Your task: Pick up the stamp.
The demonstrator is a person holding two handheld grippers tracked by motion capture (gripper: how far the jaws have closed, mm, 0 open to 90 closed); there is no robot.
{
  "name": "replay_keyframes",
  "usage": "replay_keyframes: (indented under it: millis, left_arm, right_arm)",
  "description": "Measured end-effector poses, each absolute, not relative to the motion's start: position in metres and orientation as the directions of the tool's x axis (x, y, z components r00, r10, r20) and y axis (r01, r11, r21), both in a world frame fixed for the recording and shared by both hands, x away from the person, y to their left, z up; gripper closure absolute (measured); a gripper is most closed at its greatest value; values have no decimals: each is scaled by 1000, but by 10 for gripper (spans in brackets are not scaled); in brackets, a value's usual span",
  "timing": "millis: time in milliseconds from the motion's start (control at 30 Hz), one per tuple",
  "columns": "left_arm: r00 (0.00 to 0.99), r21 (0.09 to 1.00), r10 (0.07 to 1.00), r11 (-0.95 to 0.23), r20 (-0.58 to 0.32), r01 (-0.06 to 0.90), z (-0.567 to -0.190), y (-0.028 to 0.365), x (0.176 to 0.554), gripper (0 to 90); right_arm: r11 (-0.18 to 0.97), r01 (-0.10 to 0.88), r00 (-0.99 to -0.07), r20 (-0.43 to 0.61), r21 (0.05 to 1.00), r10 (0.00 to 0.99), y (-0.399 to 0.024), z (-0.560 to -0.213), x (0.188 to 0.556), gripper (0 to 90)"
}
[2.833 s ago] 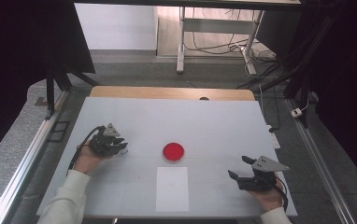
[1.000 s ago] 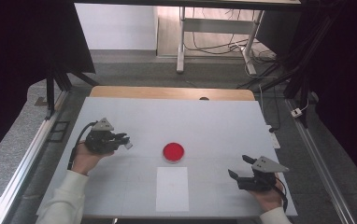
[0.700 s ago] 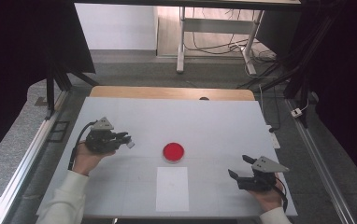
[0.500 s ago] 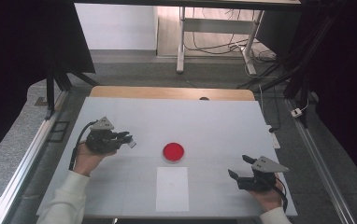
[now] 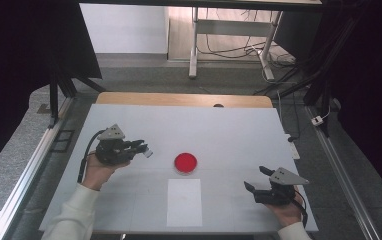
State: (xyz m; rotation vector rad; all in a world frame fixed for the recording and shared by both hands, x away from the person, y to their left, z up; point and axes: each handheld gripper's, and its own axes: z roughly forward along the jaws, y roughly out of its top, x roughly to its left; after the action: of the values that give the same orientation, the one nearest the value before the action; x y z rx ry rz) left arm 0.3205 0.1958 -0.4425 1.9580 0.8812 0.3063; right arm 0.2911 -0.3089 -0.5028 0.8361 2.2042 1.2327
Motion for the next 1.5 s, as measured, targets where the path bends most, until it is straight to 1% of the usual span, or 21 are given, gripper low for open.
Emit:
replay_keyframes:
  millis: [833,1500]
  left_arm:
    - [759,856,629,-287,-170,429,-440,161,313,756]
    - [798,853,580,-323,-163,410,-441,132,309,756]
  right_arm:
    - [418,280,-701,-113,864,704,-307,-504,291,196]
    - [424,273,-703,-122,863,701,-306,-505,291,195]
